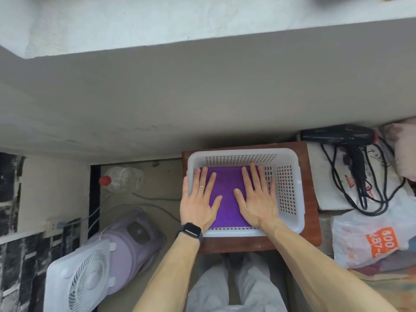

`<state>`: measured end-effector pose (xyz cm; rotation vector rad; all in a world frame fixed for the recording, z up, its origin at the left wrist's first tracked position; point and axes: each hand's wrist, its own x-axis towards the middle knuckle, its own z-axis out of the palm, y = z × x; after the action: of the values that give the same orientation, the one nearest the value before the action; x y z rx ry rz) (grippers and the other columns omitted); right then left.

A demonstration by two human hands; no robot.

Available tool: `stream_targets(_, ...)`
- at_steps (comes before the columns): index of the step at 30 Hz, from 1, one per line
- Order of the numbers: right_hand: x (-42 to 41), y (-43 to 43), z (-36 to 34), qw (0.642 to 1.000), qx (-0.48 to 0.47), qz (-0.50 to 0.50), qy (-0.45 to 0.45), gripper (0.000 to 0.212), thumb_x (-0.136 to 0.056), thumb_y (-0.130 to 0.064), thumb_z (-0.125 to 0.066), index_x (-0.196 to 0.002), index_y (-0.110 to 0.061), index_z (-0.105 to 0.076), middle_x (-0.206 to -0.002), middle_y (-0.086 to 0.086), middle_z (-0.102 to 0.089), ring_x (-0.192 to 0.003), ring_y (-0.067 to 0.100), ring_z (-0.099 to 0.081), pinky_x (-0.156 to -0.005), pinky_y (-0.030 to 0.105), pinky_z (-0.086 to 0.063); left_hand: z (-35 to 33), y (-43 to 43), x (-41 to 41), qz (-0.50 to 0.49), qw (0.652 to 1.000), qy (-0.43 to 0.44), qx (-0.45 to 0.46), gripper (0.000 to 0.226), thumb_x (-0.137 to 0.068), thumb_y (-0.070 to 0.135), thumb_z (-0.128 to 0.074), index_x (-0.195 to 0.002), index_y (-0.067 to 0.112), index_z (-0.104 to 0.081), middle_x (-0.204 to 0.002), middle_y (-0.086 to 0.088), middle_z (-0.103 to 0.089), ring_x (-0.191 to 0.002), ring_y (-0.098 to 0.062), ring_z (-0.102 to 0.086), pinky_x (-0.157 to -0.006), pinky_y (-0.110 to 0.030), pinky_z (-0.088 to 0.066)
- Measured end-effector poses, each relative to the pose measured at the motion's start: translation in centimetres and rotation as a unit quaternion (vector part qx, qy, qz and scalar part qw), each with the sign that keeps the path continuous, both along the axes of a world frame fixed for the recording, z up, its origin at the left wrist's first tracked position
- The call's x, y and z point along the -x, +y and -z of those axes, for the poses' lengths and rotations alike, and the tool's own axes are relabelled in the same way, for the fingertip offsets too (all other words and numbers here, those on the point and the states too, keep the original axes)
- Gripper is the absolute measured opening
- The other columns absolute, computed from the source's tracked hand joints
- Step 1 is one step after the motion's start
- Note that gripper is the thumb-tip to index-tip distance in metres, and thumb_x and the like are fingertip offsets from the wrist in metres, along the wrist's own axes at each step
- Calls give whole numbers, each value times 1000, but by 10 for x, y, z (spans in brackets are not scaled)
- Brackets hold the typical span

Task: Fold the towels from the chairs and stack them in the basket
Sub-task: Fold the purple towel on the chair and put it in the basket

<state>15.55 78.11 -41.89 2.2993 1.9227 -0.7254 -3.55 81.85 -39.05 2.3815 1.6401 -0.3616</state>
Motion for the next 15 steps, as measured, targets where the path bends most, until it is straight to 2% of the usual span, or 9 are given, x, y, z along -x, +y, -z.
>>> stream_targets(4, 2, 5, -30, 1000, 26, -7, -2, 71, -101, -59, -19, -162, -26, -2, -170, 4, 4, -155, 23, 11, -123, 54, 8, -18, 5, 5, 5, 1000, 3, 31, 65, -101, 54, -23, -158, 24, -14, -166, -4, -11, -154, -22, -3, -120, -50, 11)
stream_targets(6, 3, 5, -59, 1000, 12, -3, -6, 71, -100, -57, -28, -161, -23, -13, -169, 6, -7, -156, 27, 2, -124, 54, 3, -40, 7, 8, 23, 999, -9, 36, 64, -100, 50, -24, -159, 26, -14, -167, -3, -10, -154, -24, -1, -120, -53, 6)
stream_targets(8, 7, 5, -94, 1000, -18, -14, -3, 66, -98, -52, -37, -157, -22, -30, -165, 6, -26, -154, 29, -13, -123, 55, -11, -71, 4, 14, -2, 999, -32, 28, 63, -98, 48, -31, -157, 28, -22, -165, -3, -20, -153, -25, -11, -120, -56, -4)
stream_targets(11, 23, 11, -144, 994, -77, -79, 18, 58, -96, -49, -44, -148, -25, -47, -155, 3, -45, -147, 29, -32, -119, 52, -29, -115, -8, 29, -132, 988, -77, 19, 60, -97, 44, -37, -154, 30, -28, -158, 1, -34, -149, -21, -23, -119, -54, -10)
stream_targets(15, 71, 24, -211, 963, -123, -198, 135, 43, -98, -42, -54, -137, -26, -61, -145, -2, -57, -137, 23, -47, -114, 40, -37, -171, -39, 72, -316, 936, -156, -13, 50, -97, 42, -41, -147, 34, -41, -149, 8, -46, -141, -17, -36, -119, -48, -19)
